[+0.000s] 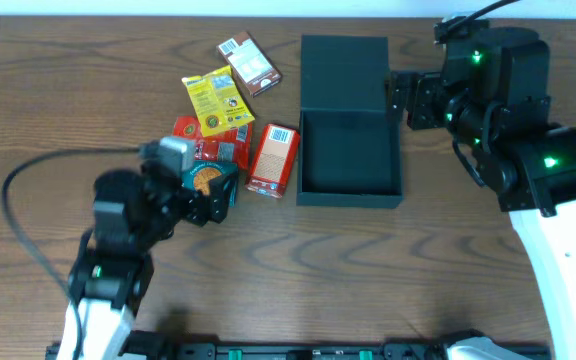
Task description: Pack container
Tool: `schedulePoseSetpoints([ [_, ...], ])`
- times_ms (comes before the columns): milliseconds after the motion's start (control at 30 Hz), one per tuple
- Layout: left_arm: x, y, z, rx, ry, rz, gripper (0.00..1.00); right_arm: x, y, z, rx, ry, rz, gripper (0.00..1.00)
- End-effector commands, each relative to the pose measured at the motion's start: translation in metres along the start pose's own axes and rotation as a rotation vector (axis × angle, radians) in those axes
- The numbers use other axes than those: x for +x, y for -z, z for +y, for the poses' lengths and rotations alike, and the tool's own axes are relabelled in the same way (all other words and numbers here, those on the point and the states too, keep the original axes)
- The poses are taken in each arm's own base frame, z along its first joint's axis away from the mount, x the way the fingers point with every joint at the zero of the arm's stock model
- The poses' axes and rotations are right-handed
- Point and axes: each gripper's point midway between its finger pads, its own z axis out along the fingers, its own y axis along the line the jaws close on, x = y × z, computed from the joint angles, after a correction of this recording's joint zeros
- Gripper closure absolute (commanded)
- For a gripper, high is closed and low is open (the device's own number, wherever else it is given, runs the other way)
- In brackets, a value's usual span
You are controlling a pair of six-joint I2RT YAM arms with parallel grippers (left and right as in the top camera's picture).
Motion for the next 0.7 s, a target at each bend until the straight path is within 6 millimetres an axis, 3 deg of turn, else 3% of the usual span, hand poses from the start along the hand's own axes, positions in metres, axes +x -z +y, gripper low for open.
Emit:
schedulePoseSetpoints([
  [0,-0.016,-0.025,-0.014,0.045,-0.242,0.075,0.05,-0.002,0.007,-0.013,0.063,0.01,-0.014,0.01],
  [133,-0.009,-0.064,-0.025,0.041,-0.324,0.207,0.05,0.002,0.011,-0.019,0.085,0.006,0.0,0.01],
  [300,0.029,-0.108,-0.046,0.109,-0.347,0.357,0.05,0.011,0.013,-0.032,0.116,-0.013,0.04,0.01],
  [433,0.044,-0.118,-0.049,0.149,-0.328,0.395,0.05,0.017,0.013,-0.039,0.134,-0.023,0.067,0.01],
  [600,0.052,-0.116,-0.048,0.146,-0.319,0.428,0.05,0.019,0.014,-0.042,0.141,-0.027,0.073,0.01],
  [667,0.059,-0.112,-0.035,0.089,-0.305,0.47,0.05,0.019,0.014,-0.043,0.141,-0.027,0.073,0.01],
])
